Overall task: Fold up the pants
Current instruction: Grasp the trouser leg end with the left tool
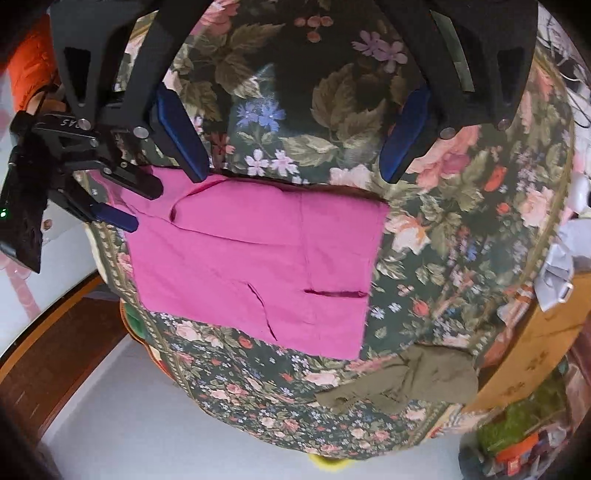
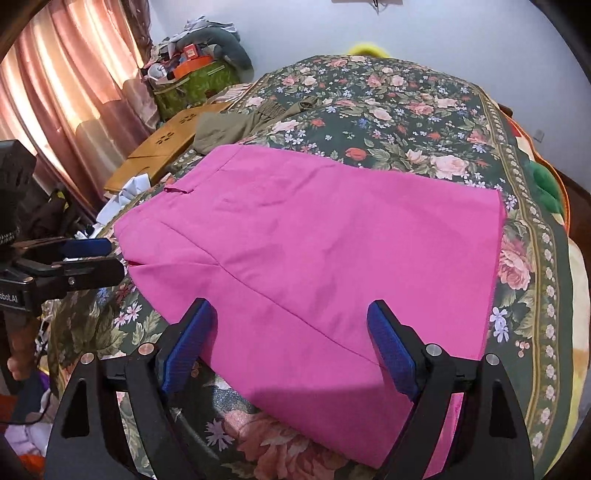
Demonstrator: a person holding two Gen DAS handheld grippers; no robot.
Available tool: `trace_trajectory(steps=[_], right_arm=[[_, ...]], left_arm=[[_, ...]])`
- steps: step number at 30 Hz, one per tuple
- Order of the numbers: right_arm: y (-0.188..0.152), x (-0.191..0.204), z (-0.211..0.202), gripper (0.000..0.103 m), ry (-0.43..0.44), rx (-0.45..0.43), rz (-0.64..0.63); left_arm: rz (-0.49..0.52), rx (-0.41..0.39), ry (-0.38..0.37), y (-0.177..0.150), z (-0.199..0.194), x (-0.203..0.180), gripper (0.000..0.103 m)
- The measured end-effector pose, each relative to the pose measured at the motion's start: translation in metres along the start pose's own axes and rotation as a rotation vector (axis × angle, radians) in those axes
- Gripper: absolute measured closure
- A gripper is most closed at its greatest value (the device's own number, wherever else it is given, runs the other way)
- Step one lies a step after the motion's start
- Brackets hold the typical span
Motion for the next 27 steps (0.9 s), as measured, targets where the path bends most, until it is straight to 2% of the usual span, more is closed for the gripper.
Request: trace_trajectory(steps=[6, 9, 14, 16, 23, 27], right_arm=[[-0.002, 0.001, 0.000, 0.020, 0.005, -0.005, 0.003], [-0.002, 0.001, 0.000, 0.020, 0.014, -0.003, 0.010], [-0.002, 0.001, 0.001, 0.020, 0.021, -0.003, 0.011], [-0.003, 0.002, 0.001, 0.020, 0.024, -0.003, 0.009], [-0.004, -0.004, 0.004, 0.020, 0.065, 0.011, 0.044], [-0.006, -0.004, 0.004, 0.020, 0.073, 0.015, 0.060]], left_arm=[[-0.082, 0.012, -0.137, 0.007, 0.002, -0.001, 0.009], [-0.116, 0.034, -0.231, 0.014, 0.006, -0.003, 0.008], [-0.231, 0.040, -0.340, 0.028, 0.017, 0.011, 0.005], [-0.276, 0.041, -0.364, 0.034, 0.020, 0.018, 0.005], [-0.342, 0.032, -0.356, 0.042, 0.025, 0.019, 0.006], [-0.406, 0.026, -0.384, 0.048, 0.031, 0.025, 0.006]])
Point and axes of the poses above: each gripper's, at about its wrist camera, not at the fingertips, and z roughly the way its jaws point, x to its left, y to its top, the point moved 3 cm from there along z, roughly the way its jaws point, and after that the axes turned 7 degrees about -y, right-handed, at the moved point
